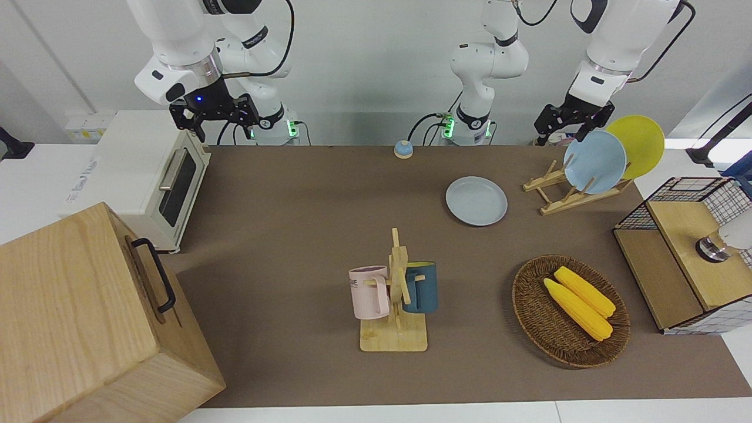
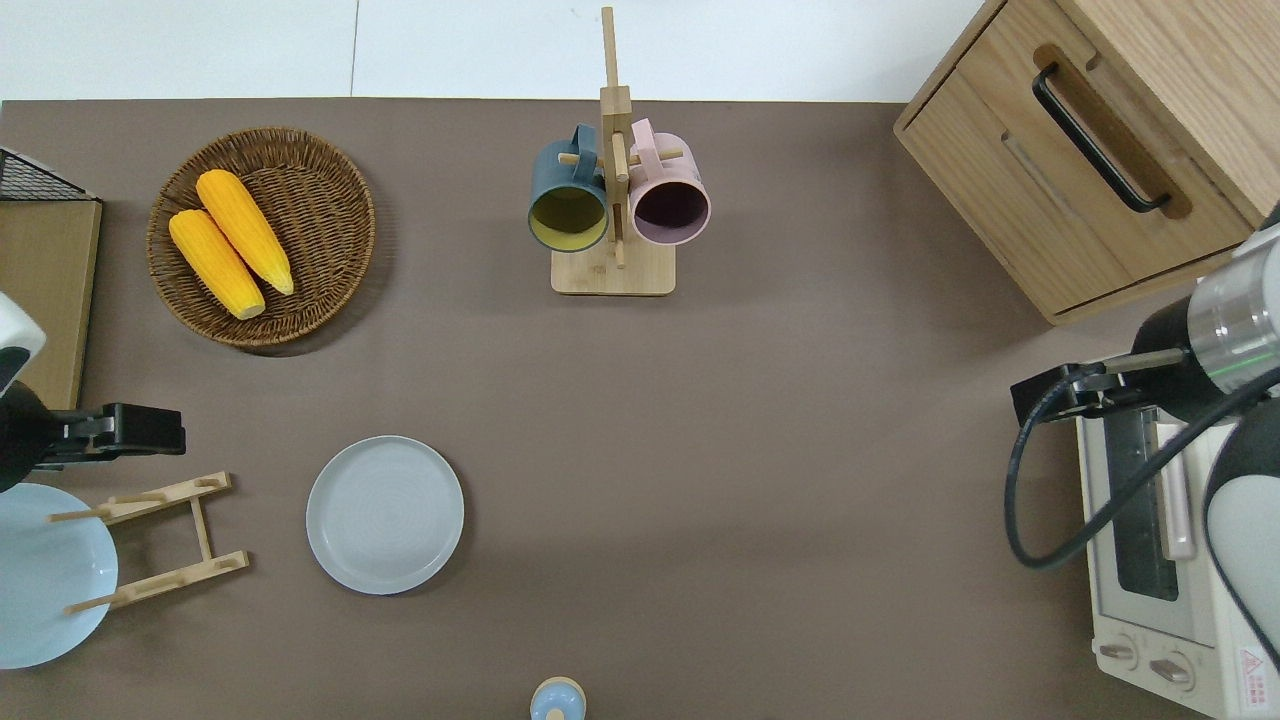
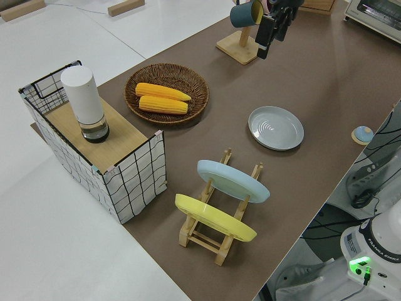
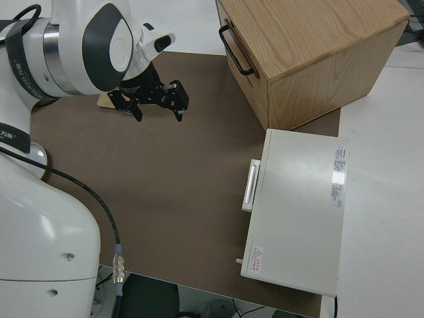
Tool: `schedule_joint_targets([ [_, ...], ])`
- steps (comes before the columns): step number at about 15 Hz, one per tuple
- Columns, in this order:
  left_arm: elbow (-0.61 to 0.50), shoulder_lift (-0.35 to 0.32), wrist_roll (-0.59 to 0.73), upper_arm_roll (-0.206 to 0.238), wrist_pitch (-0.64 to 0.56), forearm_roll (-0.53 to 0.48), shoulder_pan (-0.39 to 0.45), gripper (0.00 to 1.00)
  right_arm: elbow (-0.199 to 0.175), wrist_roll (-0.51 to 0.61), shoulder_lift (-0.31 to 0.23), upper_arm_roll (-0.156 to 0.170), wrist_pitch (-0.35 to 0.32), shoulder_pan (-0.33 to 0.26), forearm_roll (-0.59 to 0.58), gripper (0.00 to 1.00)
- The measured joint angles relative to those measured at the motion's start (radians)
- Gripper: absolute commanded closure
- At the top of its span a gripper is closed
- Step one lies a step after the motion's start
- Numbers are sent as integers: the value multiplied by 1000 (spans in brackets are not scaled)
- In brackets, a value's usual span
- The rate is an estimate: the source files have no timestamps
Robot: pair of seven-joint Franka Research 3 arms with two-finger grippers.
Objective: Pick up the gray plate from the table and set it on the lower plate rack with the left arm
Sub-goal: 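Move the left gripper from rest toward the gray plate, then lower the left gripper onto the near rim of the gray plate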
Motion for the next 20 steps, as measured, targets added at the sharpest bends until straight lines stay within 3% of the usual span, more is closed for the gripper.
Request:
schedule_joint_targets([
  [15,-15,9,-26,-5,-3,0,0,2,0,0,0,0,0,0,0,17],
  [20,-84,12,-26,-9,26,0,-1,2,0,0,0,0,0,0,0,17],
])
